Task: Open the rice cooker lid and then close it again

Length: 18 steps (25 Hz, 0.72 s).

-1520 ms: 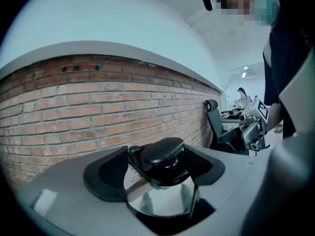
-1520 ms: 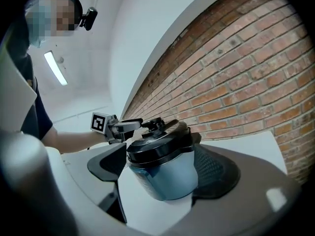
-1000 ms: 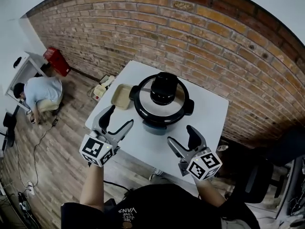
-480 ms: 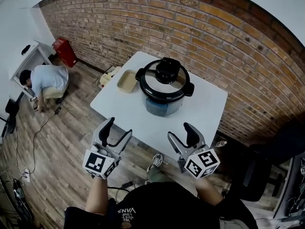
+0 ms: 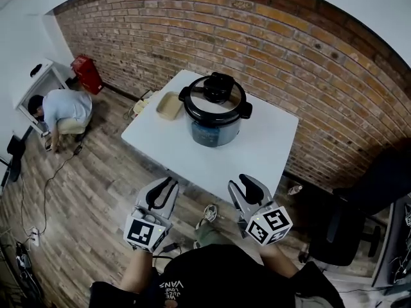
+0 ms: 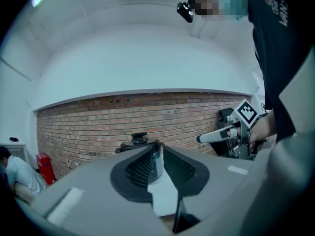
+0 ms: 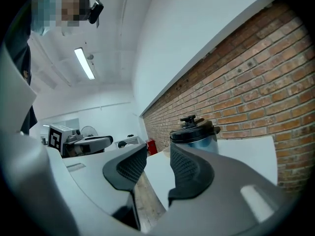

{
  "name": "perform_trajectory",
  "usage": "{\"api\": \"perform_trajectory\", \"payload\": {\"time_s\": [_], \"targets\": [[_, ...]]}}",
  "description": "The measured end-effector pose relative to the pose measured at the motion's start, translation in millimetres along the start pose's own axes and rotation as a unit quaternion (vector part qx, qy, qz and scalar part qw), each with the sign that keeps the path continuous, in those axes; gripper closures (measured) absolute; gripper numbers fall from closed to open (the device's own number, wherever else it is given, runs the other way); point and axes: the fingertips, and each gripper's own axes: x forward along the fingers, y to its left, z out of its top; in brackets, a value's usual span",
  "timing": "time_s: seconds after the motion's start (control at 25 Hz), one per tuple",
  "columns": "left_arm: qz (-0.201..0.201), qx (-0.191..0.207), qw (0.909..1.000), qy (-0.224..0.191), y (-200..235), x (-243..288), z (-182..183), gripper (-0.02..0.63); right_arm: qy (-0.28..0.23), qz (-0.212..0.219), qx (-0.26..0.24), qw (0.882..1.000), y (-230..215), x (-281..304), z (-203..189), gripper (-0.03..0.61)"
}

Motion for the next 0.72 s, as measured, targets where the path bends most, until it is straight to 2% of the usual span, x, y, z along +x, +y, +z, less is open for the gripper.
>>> {"api": "perform_trajectory", "payload": {"time_s": [0.12, 0.36, 0.6, 0.72], "targets": [[-0.001, 0.006, 0.9998, -0.018, -11, -9, 1, 0.595, -0.008, 0.002, 0.002, 1.000, 6, -10, -4, 0.487], [-0.004, -0.010, 0.9999, 0.006, -24, -23, -5, 0.612, -0.006, 0.004, -0.013, 1.000, 17, -21, -6, 0.572], [0.011, 0.003, 0.9999, -0.006, -24, -31, -17, 0.612, 0.001, -0.003, -0.016, 1.000, 20, -27, -16, 0.572], [0.014, 0.007, 0.9998, 0.009, -28, -33, -23, 0.612, 0.004, -0.002, -0.018, 1.000, 23, -27, -18, 0.572]]}}
